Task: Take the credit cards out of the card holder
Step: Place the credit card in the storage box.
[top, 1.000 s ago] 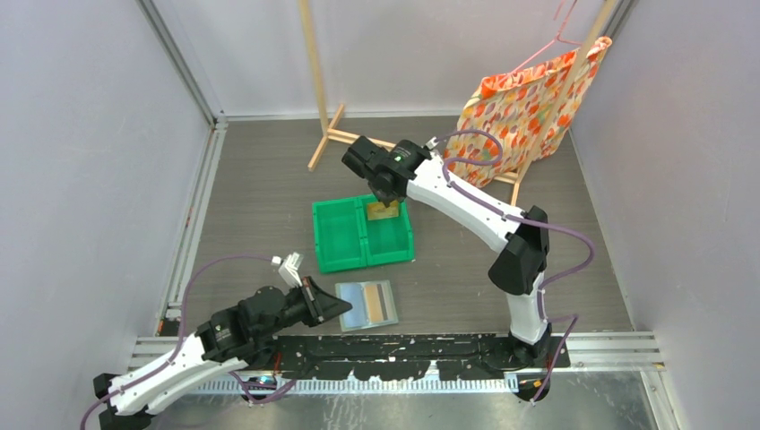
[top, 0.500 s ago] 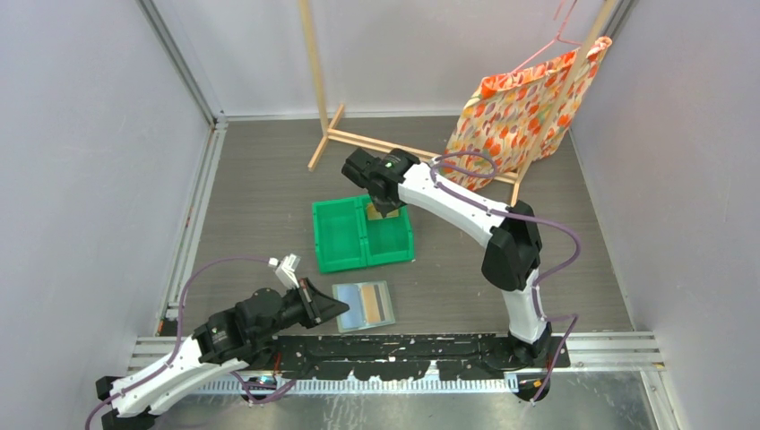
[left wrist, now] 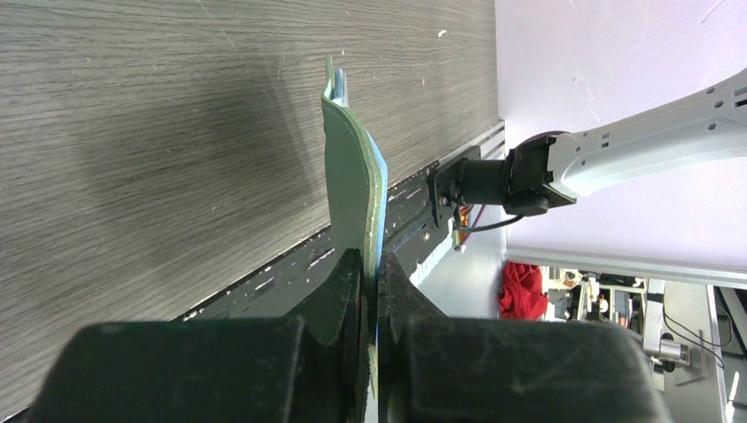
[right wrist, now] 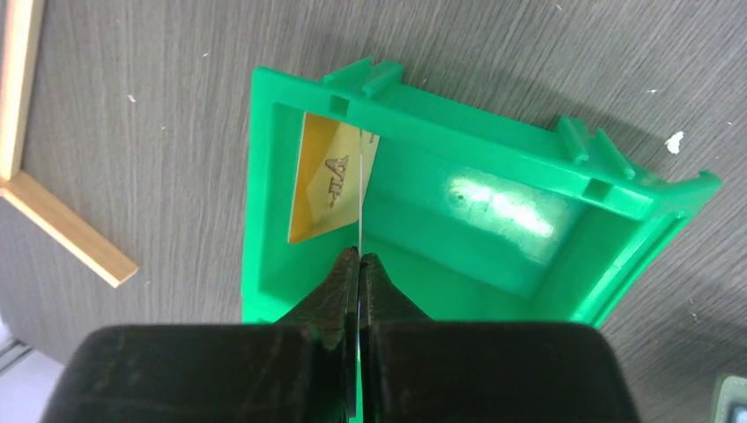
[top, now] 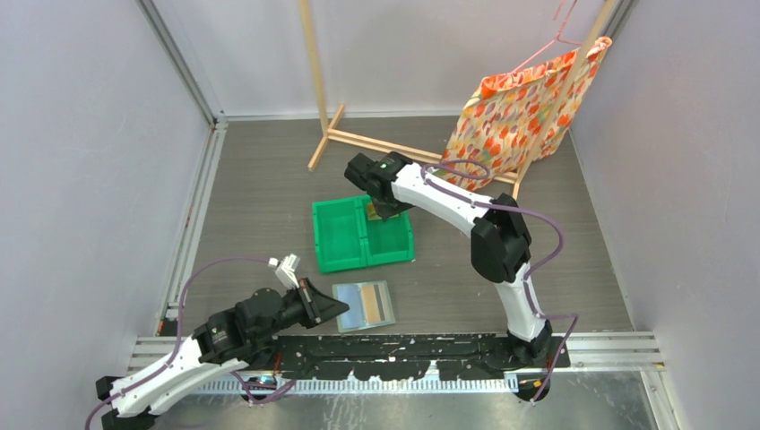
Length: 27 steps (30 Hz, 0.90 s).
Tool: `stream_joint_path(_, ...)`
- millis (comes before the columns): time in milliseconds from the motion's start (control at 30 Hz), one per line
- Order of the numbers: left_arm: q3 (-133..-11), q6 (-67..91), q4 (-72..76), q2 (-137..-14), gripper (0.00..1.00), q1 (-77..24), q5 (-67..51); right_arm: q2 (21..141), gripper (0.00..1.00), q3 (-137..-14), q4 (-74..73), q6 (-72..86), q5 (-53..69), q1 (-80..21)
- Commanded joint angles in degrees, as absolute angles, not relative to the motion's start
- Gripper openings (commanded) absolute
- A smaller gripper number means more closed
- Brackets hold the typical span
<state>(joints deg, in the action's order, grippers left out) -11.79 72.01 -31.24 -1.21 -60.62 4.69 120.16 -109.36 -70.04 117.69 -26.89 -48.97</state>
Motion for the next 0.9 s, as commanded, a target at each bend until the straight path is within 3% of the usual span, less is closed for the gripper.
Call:
stream_joint_path(0,-14.0,72.5,-29.9,-0.6,0.01,-60.5,5.2,121.3,0.01,-110.5,-70.6,120.2,-27.4,-48.5)
stream_joint_path(500,-14.1,72.5,-30.1,-0.6,0.01,-60.5,5.4,124.6,0.01,-112.0,-71.8,120.3,-26.7,-47.9)
stream_joint_path(700,-14.1,72.4,-30.2,-0.6,0.00,-60.5,5.4,125.7,0.18,-112.9,-70.9,119.2,-25.6,-47.8)
stream_joint_path(867,-14.3,72.0,-30.2,-0.6,0.01,-60.4,5.4,126.6,0.18,-113.1,-70.5,119.0,-25.1,-47.6)
